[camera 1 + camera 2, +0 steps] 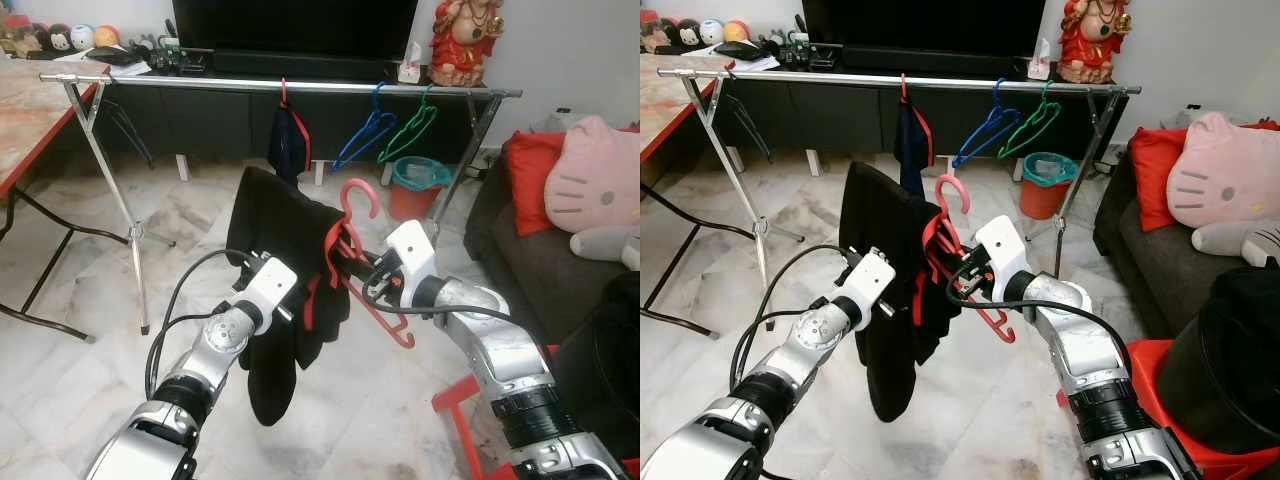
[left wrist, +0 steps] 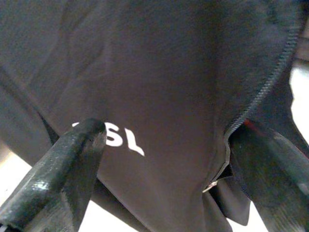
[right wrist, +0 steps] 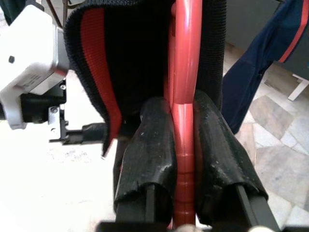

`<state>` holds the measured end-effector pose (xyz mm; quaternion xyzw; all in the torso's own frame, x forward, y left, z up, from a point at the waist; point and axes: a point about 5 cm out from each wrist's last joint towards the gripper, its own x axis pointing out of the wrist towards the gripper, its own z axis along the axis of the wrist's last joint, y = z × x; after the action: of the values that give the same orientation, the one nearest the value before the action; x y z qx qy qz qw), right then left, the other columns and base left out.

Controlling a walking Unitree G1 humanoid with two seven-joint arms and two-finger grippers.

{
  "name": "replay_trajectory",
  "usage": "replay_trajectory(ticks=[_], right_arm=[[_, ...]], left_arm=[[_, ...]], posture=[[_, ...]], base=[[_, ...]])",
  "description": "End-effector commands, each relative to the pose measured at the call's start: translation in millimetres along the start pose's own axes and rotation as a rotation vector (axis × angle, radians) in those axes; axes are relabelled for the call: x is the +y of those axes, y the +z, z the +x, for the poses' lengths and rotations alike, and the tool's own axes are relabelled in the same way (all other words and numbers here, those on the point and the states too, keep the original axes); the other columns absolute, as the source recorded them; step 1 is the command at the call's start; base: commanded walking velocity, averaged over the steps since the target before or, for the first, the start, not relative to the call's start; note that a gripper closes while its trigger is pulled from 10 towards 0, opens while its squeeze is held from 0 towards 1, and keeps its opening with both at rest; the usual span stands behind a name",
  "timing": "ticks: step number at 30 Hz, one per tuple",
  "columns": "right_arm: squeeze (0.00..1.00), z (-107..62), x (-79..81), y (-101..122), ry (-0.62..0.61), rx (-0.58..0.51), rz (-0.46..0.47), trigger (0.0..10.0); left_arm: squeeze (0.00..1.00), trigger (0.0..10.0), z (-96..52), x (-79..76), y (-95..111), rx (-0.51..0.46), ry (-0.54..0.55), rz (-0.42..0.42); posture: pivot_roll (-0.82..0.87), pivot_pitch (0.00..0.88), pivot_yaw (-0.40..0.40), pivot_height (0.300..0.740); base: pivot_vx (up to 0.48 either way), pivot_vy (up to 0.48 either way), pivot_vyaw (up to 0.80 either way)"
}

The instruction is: Hang hanger

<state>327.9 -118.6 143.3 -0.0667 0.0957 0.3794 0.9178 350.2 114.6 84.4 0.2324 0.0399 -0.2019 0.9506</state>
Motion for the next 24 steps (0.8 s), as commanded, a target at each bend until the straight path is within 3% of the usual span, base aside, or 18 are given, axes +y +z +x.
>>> replay_trajectory(ticks=[1, 14, 16, 24], right_arm=[[0.0, -1.8, 3.3, 10.1, 0.014, -0.047, -0.014, 0.0], [0.0, -3.5, 12.6, 10.0, 0.049, -0.039, -0.009, 0.0], [0.0, -4.2, 14.3, 8.7, 0.053, -0.029, -0.008, 0.0], [0.0, -5.8, 16.9, 5.0, 0.054, -0.007, -0.006, 0.0]], left_arm=[[0.0, 10.0, 1.1, 0.3, 0.1, 0.001, 0.024, -0.026], [0.0, 10.0, 2.2, 12.1, 6.9, -0.064, 0.184, -0.114], [0.0, 10.0, 2.0, 11.4, 10.2, -0.105, 0.165, -0.183], [0.0, 10.0, 0.0, 16.9, 14.4, -0.156, 0.22, -0.185]], posture=[[-0.12, 0.0, -0.103, 0.74], [-0.13, 0.0, -0.098, 0.74], [-0.13, 0.0, -0.096, 0.74], [-0.14, 0.0, -0.091, 0.74]], base=[[0.0, 0.0, 0.0], [0.0, 0.0, 0.0], [0.0, 0.0, 0.0], [0.0, 0.0, 0.0]])
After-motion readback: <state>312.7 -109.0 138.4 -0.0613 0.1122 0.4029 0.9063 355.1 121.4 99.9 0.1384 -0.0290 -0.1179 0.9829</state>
